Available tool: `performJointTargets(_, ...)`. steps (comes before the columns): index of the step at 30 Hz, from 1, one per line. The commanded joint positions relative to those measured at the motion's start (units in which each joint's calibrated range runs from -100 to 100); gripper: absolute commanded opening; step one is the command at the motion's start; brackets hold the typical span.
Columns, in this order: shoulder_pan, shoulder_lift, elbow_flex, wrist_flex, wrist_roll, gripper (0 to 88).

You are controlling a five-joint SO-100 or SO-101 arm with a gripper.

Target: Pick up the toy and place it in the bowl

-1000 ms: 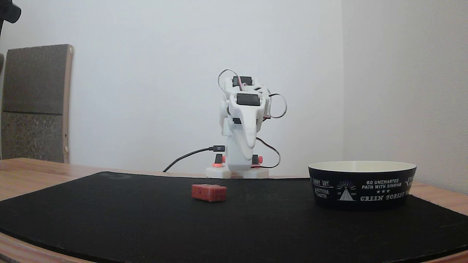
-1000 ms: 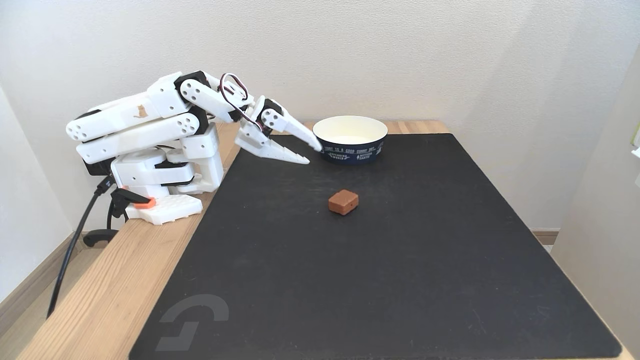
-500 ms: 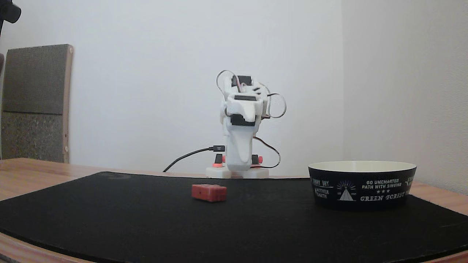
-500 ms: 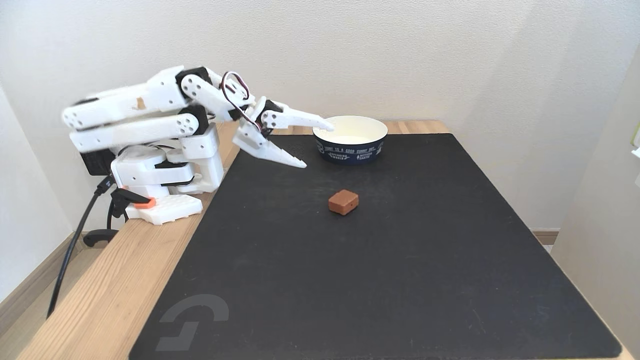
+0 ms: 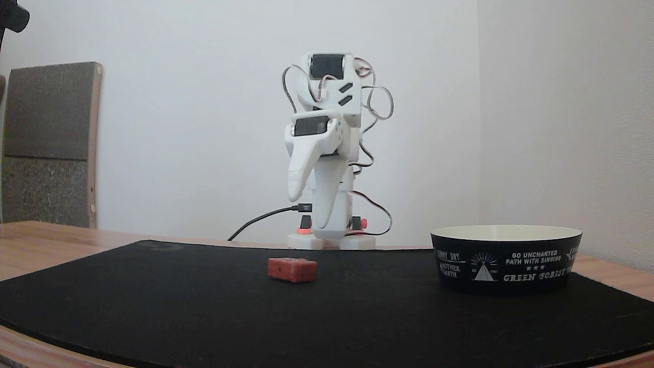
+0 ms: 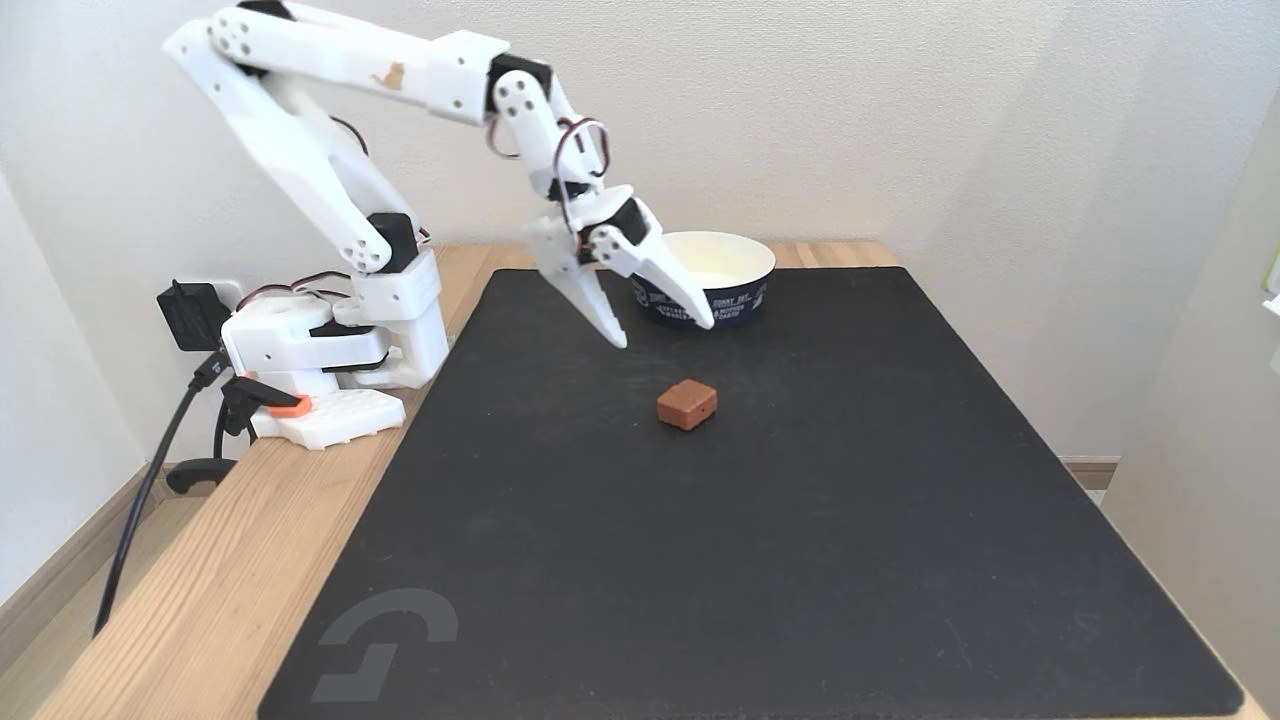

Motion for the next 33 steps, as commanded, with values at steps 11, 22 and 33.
performJointTargets(11, 2.27, 21.60, -25.46, 6.82, -6.28, 34.7)
performJointTargets(22, 3.95, 35.02, -31.23, 6.82, -5.86, 34.7)
performJointTargets(33, 3.95, 39.19, -31.32, 5.97, -6.22, 34.6)
